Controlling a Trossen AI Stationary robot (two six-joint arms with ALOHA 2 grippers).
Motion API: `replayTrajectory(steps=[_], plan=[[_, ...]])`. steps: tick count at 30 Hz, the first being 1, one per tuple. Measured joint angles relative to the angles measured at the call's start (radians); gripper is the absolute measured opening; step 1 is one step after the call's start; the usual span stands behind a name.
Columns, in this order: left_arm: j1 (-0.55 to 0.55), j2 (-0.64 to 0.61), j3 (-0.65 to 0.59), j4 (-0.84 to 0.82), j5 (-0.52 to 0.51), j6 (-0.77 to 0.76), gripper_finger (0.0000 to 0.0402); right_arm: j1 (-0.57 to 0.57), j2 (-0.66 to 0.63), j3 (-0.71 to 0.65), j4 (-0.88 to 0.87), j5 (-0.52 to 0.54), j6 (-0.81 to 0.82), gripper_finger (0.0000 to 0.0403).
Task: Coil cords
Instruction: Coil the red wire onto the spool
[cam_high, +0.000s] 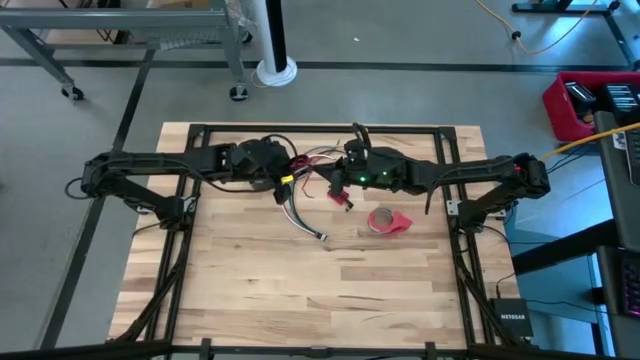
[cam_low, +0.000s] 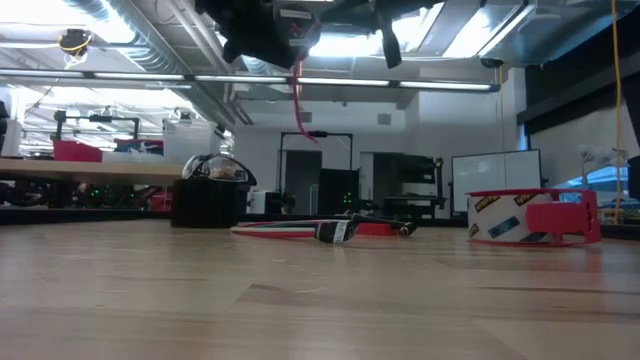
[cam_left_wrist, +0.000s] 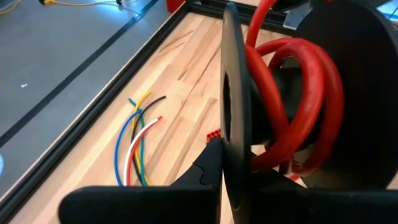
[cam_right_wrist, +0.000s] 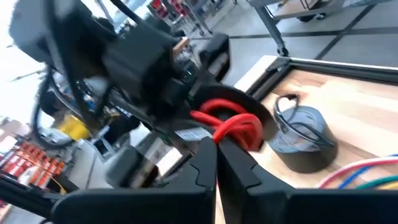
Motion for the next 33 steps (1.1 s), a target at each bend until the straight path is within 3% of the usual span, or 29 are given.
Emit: replayTrajectory(steps=[19,33], plan=[[-0.001,0.112,-0.001,0.172,0.015,0.011,0.0000,0.002,0.000,0.000,0.065,-0.024,0.009,0.0005],[-0.001,0.126,-0.002,0.301,0.013,0.033,0.0000,0.003,0.000,0.001,0.045,-0.030,0.028,0.0005]])
